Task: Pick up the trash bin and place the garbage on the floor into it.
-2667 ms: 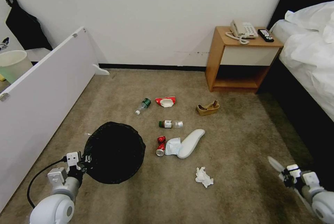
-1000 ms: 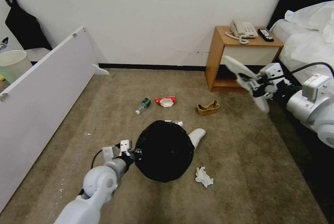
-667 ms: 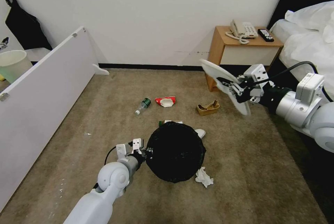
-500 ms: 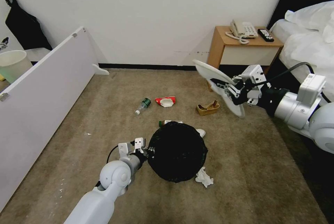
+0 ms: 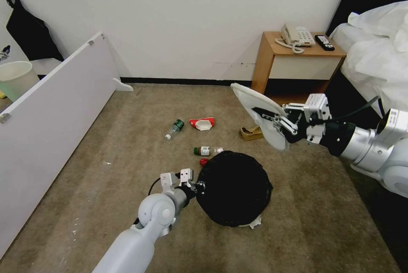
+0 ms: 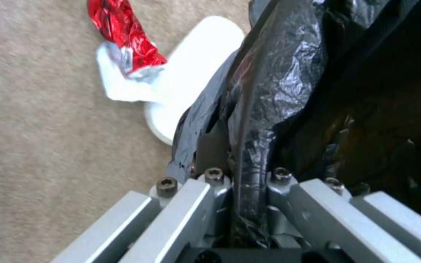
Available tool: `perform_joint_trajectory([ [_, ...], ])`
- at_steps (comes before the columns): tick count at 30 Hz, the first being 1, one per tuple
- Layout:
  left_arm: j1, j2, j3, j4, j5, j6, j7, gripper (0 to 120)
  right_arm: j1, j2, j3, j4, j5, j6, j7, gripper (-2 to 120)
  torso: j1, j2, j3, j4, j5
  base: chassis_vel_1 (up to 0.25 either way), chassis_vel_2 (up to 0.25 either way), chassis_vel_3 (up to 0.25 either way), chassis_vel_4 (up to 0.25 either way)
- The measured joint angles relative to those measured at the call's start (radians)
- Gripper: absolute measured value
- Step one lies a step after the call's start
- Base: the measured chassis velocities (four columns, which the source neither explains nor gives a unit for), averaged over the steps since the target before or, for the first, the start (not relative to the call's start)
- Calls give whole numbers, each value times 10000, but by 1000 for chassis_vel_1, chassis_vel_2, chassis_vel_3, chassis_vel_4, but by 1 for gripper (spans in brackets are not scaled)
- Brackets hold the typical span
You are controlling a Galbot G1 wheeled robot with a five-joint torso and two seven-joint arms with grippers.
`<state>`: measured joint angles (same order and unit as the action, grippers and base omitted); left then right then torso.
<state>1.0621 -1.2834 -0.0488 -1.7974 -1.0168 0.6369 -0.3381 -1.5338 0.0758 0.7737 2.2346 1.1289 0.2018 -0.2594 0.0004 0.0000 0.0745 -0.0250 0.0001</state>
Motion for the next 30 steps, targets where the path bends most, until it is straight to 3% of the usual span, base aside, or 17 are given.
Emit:
perform_joint_trajectory([
  [9, -230, -160, 255, -417, -1337, 255, -847, 1, 369, 775, -968, -225, -917, 230, -494, 3, 0, 2, 0, 0, 1, 0, 0, 0, 0],
  [12, -381, -426, 394, -496, -2070, 325, -1350, 1, 451, 979, -1173, -244, -1121, 272, -717, 3, -1, 2, -1, 0, 0, 0, 0, 0, 0],
  [21, -655, -1175, 677, -197, -2641, 373, -1998, 1, 455, 1208, -1388, -276, -1241, 292, -1073, 3, -1, 2, 0, 0, 0, 0, 0, 0, 0],
  [30, -825, -1366, 825, 21, -2765, 413, -2290, 1, 521, 1379, -1656, -394, -1363, 295, -1283, 3, -1, 2, 0, 0, 0, 0, 0, 0, 0],
])
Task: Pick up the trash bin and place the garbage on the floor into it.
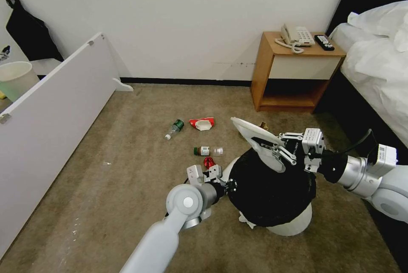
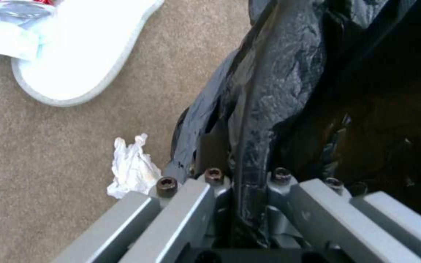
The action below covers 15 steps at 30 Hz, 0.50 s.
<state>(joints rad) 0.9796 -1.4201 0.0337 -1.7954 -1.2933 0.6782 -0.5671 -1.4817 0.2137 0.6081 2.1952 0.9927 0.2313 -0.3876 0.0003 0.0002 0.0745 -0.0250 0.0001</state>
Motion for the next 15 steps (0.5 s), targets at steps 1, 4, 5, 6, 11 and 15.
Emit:
perform_joint_trajectory([
  [1, 0, 0, 0, 0, 0, 0, 0, 1, 0, 0, 0, 0, 0, 0, 0, 3, 0, 0, 0, 0, 0, 0, 0, 0, 0],
  [4, -27, -45, 5, 10, -21, 0, -49, 1, 67, 107, -199, -65, -83, 0, -17, 3, 0, 0, 0, 0, 0, 0, 0, 0, 0],
  [5, -29, -52, 5, 11, -23, 0, -56, 1, 69, 123, -225, -76, -97, 0, -24, 3, 0, 0, 0, 0, 0, 0, 0, 0, 0],
  [6, -41, -80, -8, 28, -26, 0, -74, 1, 72, 166, -308, -112, -141, 0, -52, 3, 0, 0, 0, 0, 0, 0, 0, 0, 0],
  [11, -57, -107, -26, 69, -32, 0, -97, 1, 91, 197, -378, -165, -176, 0, -66, 3, 0, 0, 0, 0, 0, 0, 0, 0, 0],
  [15, -80, -122, -30, 76, -68, -16, -113, 1, 95, 239, -416, -279, -229, -5, -86, 3, 0, 0, 0, 0, -1, 0, 0, 0, 0],
])
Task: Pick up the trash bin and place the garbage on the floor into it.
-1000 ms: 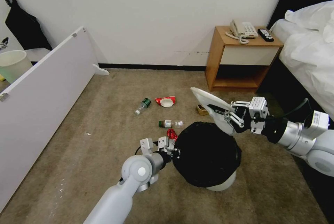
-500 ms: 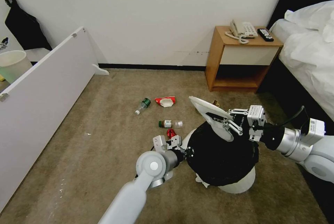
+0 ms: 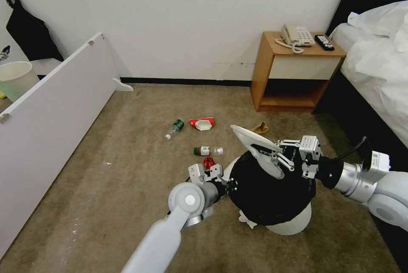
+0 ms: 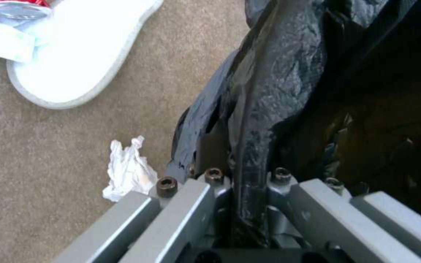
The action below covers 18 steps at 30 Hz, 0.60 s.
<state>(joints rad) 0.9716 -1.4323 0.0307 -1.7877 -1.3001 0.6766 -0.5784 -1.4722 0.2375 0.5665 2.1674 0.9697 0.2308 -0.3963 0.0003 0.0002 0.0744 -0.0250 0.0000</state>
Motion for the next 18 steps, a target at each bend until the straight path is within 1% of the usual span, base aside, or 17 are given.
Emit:
perform_joint_trajectory([
  [4, -7, 122, -22, 28, -21, -48, -29, 1, -54, 48, -10, -74, -98, -6, -3, 3, 0, 0, 0, 1, -1, 0, 0, 0, 0],
  [6, -26, 279, -88, -7, -56, -48, -7, 1, -41, 175, -161, -185, -225, -14, -6, 3, 0, 0, 0, 0, 0, 0, 0, 0, 0],
  [13, -2, 345, -215, -64, -64, -48, 26, 1, -42, 282, -298, -303, -340, -14, -24, 4, 0, 0, 0, 0, 0, 0, 0, 0, 0],
  [14, 27, 364, -230, -103, -88, -48, 30, 1, -29, 306, -338, -349, -359, -15, -31, 11, 0, 0, 0, 0, -1, 0, 0, 0, 0],
  [15, 27, 364, -230, -103, -88, -48, 30, 1, -29, 306, -338, -349, -359, -15, -31, 11, 0, 0, 0, 0, -1, 0, 0, 0, 0],
  [17, 54, 382, -275, -154, -110, -48, 40, 1, -40, 343, -396, -427, -418, -14, -105, 23, 0, 0, 0, 0, -1, 0, 0, 0, 0],
  [18, 54, 382, -275, -154, -110, -48, 40, 1, -40, 343, -396, -427, -418, -14, -105, 23, 0, 0, 0, 0, -1, 0, 0, 0, 0],
])
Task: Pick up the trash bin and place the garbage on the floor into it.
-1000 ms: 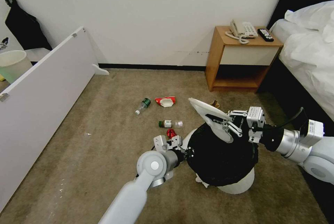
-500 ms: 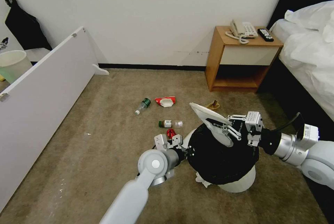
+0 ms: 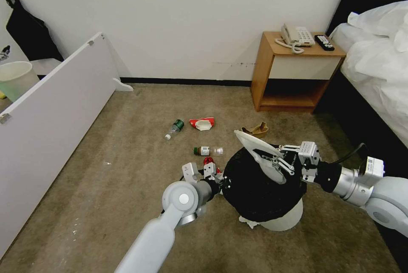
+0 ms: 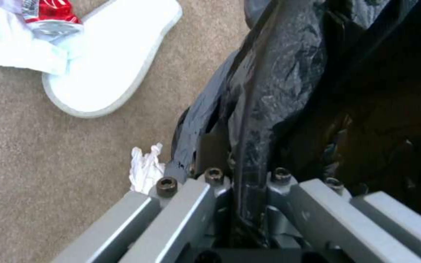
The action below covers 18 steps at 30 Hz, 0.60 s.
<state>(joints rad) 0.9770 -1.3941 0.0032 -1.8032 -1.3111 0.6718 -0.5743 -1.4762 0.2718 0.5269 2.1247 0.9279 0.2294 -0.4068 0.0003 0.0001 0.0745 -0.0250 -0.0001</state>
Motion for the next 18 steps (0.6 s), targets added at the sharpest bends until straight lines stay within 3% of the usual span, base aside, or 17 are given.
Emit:
perform_joint_trajectory([
  [7, 21, -61, -71, -122, -153, 0, 0, 1, 46, 293, -255, -210, -196, 33, -37, 52, 0, 0, 0, 0, 1, 0, 0, 0, 0],
  [18, 152, -82, -121, -219, -174, 0, 33, 1, 72, 433, -353, -412, -320, 55, -81, 76, 0, -1, 0, 0, 0, 0, 0, 0, 0],
])
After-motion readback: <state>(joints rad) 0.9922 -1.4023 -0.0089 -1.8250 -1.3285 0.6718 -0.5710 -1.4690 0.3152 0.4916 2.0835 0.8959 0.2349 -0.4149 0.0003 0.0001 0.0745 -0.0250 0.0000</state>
